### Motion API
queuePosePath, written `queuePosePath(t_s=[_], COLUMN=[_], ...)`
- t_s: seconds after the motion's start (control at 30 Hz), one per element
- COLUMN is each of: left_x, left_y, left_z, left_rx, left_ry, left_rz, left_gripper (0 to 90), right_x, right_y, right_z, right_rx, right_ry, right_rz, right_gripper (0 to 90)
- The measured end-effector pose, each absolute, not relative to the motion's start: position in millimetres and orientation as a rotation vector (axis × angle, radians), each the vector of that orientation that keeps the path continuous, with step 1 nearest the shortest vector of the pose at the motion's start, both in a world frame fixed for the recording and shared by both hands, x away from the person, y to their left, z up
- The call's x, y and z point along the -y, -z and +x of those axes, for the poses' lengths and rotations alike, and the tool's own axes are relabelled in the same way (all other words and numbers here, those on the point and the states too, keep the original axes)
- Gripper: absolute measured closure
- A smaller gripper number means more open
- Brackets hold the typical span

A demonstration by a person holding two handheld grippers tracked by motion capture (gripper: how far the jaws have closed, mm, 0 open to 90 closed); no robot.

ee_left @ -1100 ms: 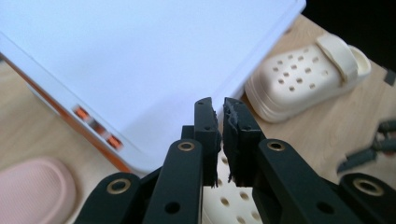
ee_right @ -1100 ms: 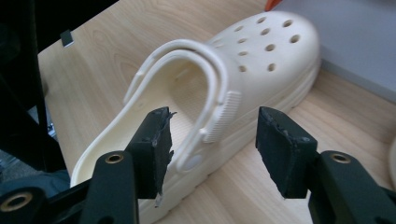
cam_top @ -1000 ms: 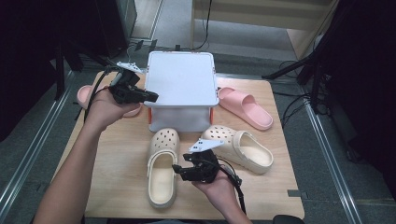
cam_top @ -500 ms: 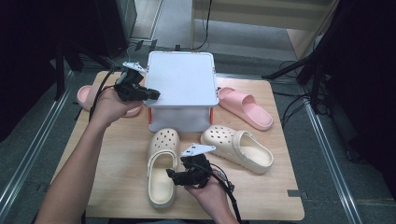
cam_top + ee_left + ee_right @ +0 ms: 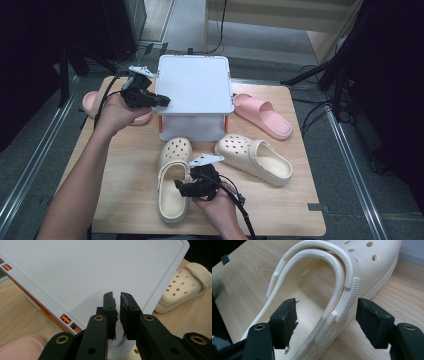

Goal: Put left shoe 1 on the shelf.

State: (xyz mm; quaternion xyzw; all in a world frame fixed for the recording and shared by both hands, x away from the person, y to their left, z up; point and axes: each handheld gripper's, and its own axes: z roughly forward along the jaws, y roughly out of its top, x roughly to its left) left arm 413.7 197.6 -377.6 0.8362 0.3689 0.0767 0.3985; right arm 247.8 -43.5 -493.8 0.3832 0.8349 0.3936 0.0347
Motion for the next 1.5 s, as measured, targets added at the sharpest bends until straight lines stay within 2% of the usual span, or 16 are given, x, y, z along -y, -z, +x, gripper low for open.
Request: queuePosePath(t_s=[0.23, 0.4, 0.6, 0.8, 0.83, 0.9, 1.4, 1.5], left_x=[-197, -197, -197, -196, -196, -196, -196, -196], left_y=[377, 378, 378, 378, 378, 378, 378, 378], left_z=[413, 413, 413, 412, 412, 412, 413, 413], left_rx=[-0.934, -0.930, -0.929, -0.925, -0.926, -0.923, -0.920, -0.920], left_ry=[-0.211, -0.216, -0.217, -0.221, -0.223, -0.221, -0.219, -0.225], left_rz=[2.122, 2.124, 2.122, 2.126, 2.126, 2.126, 2.123, 2.123], left_gripper=[83.6, 83.6, 83.4, 83.0, 83.0, 83.0, 82.4, 82.4], right_x=[36, 37, 40, 42, 43, 45, 50, 51], right_y=[502, 504, 504, 502, 501, 500, 473, 466], right_z=[253, 257, 260, 264, 266, 268, 295, 315], right_rx=[-2.544, -2.495, -2.503, -2.494, -2.483, -2.475, -2.356, -2.304], right_ry=[-1.187, -1.178, -1.187, -1.197, -1.198, -1.204, -1.273, -1.262], right_rz=[1.220, 1.246, 1.269, 1.302, 1.313, 1.330, 1.363, 1.380], right_gripper=[38.4, 49.3, 54.8, 65.6, 71.2, 74.8, 77.9, 77.7])
